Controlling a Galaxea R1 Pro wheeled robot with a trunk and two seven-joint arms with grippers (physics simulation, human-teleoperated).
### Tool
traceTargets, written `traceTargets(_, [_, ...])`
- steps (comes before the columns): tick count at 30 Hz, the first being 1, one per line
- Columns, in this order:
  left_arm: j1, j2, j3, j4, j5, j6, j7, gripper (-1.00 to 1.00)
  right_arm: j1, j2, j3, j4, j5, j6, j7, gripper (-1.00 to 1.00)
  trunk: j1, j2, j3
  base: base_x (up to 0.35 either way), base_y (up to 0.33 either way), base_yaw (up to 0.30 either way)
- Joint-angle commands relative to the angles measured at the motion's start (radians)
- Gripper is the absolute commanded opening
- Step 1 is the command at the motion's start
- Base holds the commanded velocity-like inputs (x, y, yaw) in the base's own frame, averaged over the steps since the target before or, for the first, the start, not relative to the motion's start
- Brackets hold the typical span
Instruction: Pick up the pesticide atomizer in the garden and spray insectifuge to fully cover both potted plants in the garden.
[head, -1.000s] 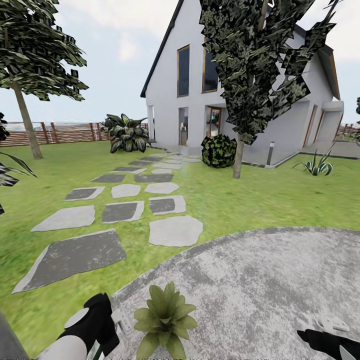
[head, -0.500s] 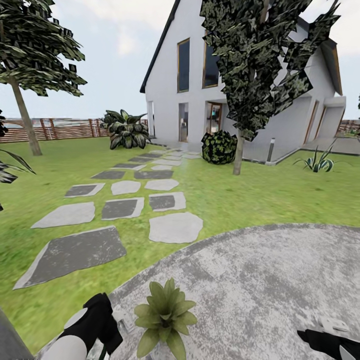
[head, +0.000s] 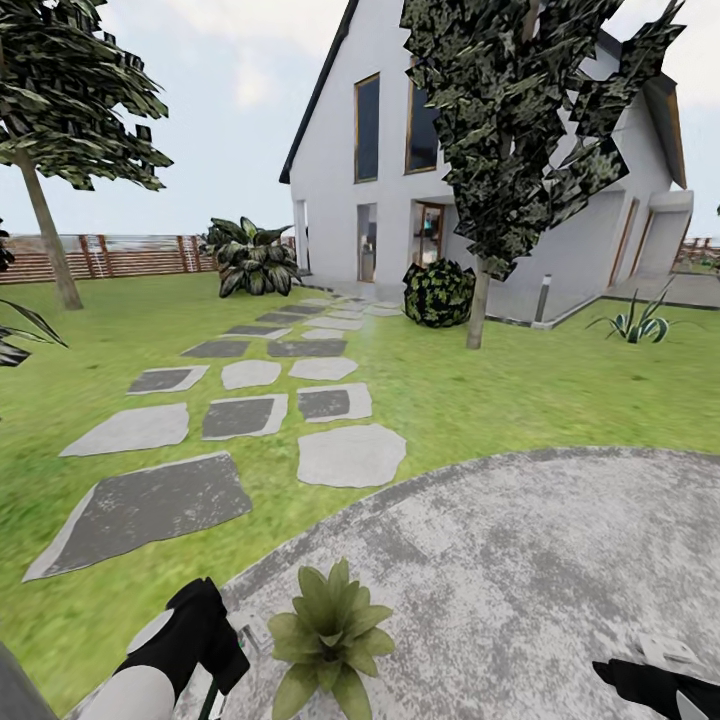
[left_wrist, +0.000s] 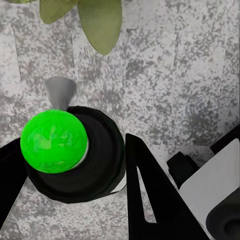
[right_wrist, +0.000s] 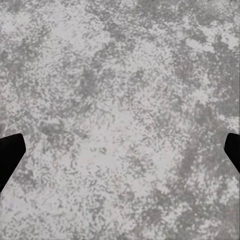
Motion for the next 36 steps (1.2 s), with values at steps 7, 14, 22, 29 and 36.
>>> traceTargets(7, [-0.001, -0.002, 0.005, 0.001, -0.005, 0.007, -0.006, -1.0, 0.0, 0.0, -0.004, -0.001, -0.008, 0.004, 0.006, 1.0, 0.0, -0.001, -0.005, 0.264, 0.0, 0.0])
traceTargets(14, [-0.001, -0.002, 0.006, 0.005, -0.007, 0.007, -0.007, -1.0, 0.0, 0.0, -0.004, -0.002, -0.009, 0.003, 0.013, 1.0, 0.0, -0.001, -0.006, 0.044, 0.0, 0.0])
traceTargets(22, [-0.001, -0.002, 0.006, 0.006, -0.007, 0.008, -0.007, -1.0, 0.0, 0.0, -0.004, -0.001, -0.01, 0.003, 0.012, 1.0, 0.0, -0.001, -0.016, 0.001, 0.0, 0.0])
traceTargets(29, [-0.001, -0.002, 0.006, 0.006, -0.007, 0.008, -0.007, -1.0, 0.0, 0.0, -0.004, -0.001, -0.01, 0.003, 0.011, 1.0, 0.0, -0.001, -0.028, 0.0, 0.0, 0.0])
traceTargets(36, [-0.001, 0.0, 0.006, 0.005, -0.007, 0.007, -0.006, -1.0, 0.0, 0.0, -0.004, -0.001, -0.01, 0.004, 0.009, 1.0, 0.0, -0.001, -0.039, 0.0, 0.0, 0.0])
